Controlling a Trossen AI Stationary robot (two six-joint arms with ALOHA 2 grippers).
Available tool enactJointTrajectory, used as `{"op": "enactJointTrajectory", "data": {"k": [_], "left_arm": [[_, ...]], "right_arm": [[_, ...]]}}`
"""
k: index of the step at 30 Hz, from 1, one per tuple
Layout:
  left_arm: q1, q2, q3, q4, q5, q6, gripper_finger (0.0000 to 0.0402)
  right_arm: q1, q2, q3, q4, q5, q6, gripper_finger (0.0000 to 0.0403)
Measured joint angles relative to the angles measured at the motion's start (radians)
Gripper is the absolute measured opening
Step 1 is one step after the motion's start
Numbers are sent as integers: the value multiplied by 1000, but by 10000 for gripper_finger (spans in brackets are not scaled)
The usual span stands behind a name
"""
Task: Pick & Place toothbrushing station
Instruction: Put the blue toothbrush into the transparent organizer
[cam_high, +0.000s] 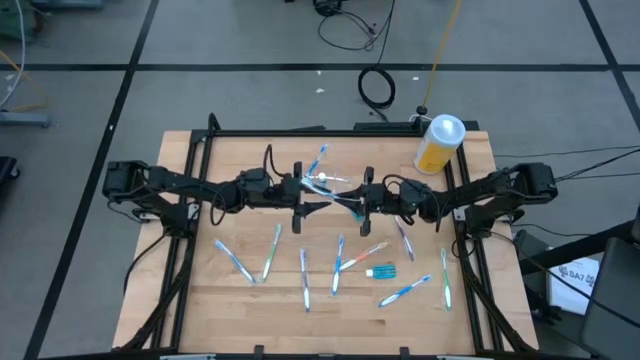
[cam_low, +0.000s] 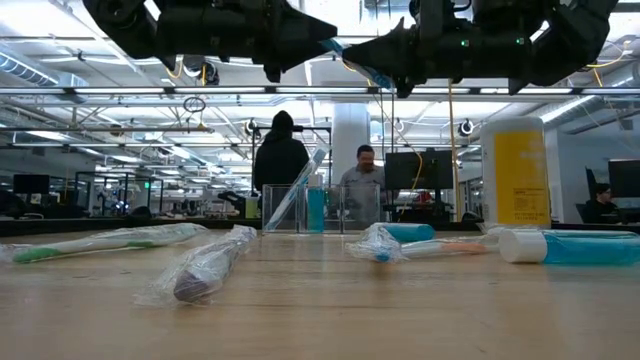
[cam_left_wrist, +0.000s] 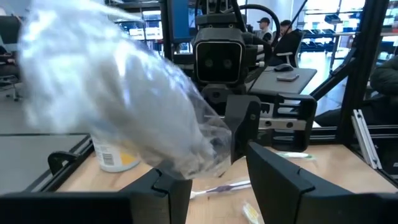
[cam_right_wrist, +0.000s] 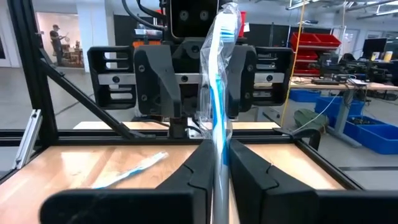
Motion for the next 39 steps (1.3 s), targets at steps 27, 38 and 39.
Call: {"op": "enactJointTrajectory", "data": {"k": [27,38,39], "left_arm": [[11,-1,1,-134,-68,-3,18],[43,-1,1,-247,-63,-42,32],[43,-1,1,-248,-63,-42,31]], "right_arm": [[-1,-2,0,-44,8,8,108],[-1,-2,0,-33,11,-24,170],[-1,-2,0,-33,8,-15,173]]}}
